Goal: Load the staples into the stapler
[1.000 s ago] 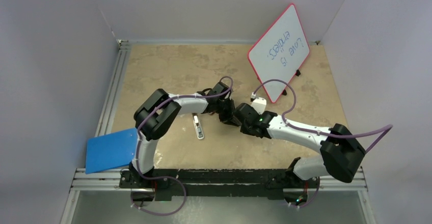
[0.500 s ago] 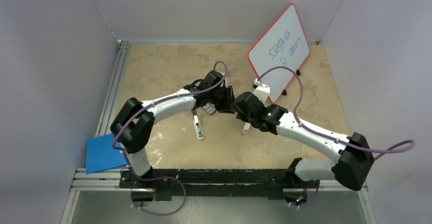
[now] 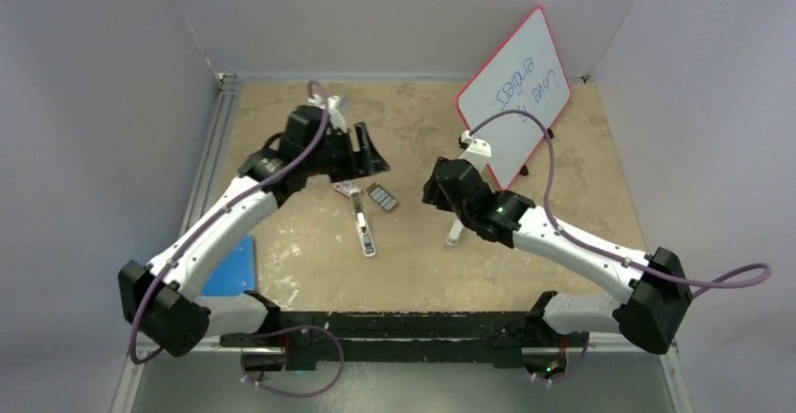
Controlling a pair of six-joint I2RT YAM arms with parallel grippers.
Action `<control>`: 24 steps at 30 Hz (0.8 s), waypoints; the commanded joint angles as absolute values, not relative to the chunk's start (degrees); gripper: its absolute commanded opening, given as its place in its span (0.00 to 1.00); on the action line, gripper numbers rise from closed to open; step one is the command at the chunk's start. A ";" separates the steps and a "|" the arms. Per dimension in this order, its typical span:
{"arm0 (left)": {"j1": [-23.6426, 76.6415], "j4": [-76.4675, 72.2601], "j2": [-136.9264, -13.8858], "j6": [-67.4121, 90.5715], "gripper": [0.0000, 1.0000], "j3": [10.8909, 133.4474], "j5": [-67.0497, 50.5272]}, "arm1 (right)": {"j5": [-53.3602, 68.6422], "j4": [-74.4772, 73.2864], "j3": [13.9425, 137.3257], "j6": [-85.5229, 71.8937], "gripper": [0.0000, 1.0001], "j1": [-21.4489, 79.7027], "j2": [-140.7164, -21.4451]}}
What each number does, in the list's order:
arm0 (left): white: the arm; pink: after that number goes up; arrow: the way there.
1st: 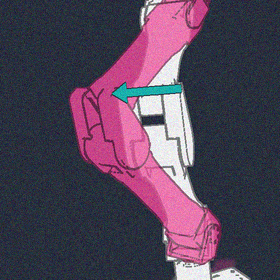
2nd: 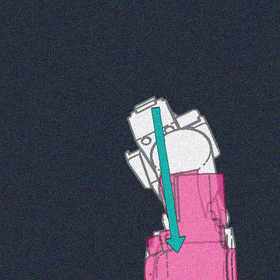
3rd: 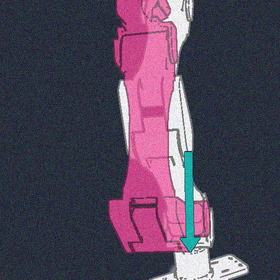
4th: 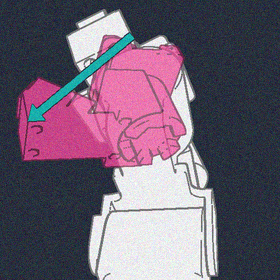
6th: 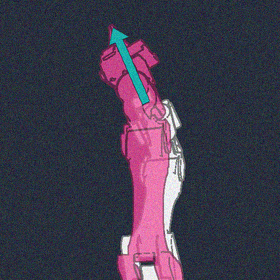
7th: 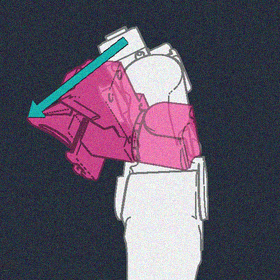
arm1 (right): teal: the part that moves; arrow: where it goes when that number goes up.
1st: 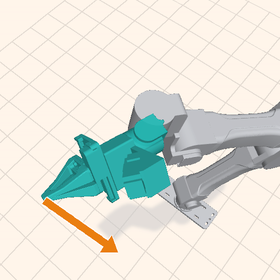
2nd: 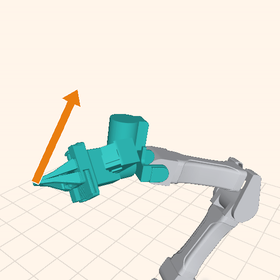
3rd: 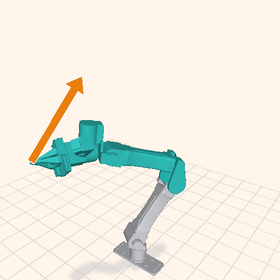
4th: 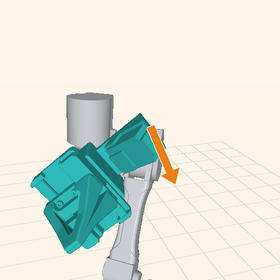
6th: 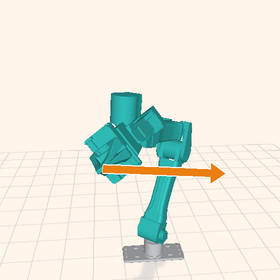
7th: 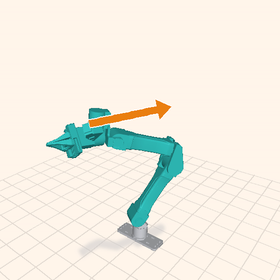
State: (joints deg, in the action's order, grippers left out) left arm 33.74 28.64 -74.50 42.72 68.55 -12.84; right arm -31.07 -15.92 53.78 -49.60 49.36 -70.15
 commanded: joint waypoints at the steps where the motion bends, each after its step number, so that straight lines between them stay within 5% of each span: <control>1: 24.17 40.05 -68.49 35.02 0.69 70.34 -12.17 | -23.79 -7.25 57.26 -41.81 0.55 49.11 -73.36; 13: 4.20 40.47 -63.52 33.47 0.62 51.99 -20.90 | -16.66 -4.03 76.72 -30.60 0.70 54.11 -94.41; 24: 2.81 27.15 -69.13 37.38 0.56 39.06 -37.59 | -22.75 -13.65 88.42 -32.44 0.62 58.24 -108.98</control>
State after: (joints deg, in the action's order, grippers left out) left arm 3.11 34.72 -67.07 35.94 41.34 -29.08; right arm -19.14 -9.04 85.47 -32.80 57.39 -107.59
